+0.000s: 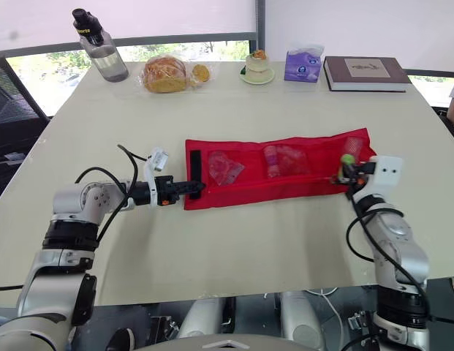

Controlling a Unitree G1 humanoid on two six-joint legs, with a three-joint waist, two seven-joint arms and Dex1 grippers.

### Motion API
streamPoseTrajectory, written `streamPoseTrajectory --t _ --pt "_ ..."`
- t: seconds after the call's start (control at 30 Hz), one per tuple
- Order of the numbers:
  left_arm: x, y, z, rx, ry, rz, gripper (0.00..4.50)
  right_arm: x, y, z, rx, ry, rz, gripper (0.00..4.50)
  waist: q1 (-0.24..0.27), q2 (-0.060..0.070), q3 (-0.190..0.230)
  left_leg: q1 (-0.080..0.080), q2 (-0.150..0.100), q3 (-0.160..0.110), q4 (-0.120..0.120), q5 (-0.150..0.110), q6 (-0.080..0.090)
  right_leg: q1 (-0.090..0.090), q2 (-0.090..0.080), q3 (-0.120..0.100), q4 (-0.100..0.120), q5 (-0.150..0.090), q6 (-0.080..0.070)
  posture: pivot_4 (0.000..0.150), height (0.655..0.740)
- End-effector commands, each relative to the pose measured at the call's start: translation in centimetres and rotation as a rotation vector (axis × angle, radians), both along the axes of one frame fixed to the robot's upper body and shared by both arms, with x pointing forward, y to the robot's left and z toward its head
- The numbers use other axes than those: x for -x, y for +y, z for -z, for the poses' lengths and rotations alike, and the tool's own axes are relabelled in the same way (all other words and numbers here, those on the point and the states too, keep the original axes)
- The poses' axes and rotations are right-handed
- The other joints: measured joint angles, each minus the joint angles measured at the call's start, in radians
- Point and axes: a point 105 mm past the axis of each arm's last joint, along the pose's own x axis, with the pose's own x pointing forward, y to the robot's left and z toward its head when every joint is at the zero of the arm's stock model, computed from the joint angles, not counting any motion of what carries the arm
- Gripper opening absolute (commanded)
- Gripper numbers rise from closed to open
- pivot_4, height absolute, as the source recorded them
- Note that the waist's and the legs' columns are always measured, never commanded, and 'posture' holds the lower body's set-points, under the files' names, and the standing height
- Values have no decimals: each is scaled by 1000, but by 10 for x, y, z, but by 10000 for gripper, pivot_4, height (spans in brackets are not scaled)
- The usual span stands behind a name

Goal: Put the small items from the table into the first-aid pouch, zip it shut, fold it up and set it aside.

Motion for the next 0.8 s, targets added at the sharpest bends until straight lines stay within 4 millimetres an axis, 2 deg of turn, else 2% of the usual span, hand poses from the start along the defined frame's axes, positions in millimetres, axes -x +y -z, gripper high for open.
streamPoseTrajectory --t 0.03,0.1,0.27,0.5,0.67,0.73,0.77,0.8 --pt "-14 47 7 -176 -42 -127 704 3 -45 -20 72 -74 192 0 -1 0 0 1 0 1 0 0 0 0 1 0 0 0 0 1500 7400" --pt "-19 58 5 -217 -65 -141 704 5 -58 -21 103 -75 248 0 -1 0 0 1 0 1 0 0 0 0 1 0 0 0 0 1500 7400" --pt "-26 77 6 -345 -111 -160 704 11 -76 -22 158 -76 336 0 -2 1 0 1 0 2 -1 0 0 0 3 2 0 0 1 1500 7400" --pt "-24 73 9 -354 -111 -122 704 9 -73 -21 180 -67 298 0 -1 2 -1 1 0 2 -1 0 0 0 4 3 0 0 1 1500 7400" --pt "-17 70 10 -330 -94 -74 0 14 -71 -19 146 -51 228 20439 -6 2 -1 2 0 3 -1 0 0 0 4 4 0 0 1 1500 7400" --pt "-14 71 9 -325 -90 -63 0 20 -74 -15 141 -32 219 31141 -12 2 -1 3 1 3 -3 0 0 0 4 5 0 0 1 1500 7400" --pt "-13 72 8 -324 -90 -62 0 22 -75 -14 131 -24 211 34387 -15 2 -1 3 1 4 -4 0 0 0 4 5 0 0 1 1500 7400" --pt "-12 72 8 -324 -89 -62 0 25 -75 -12 125 -18 205 39615 -18 2 -1 4 1 4 -4 0 0 0 4 6 0 0 0 1500 7400"
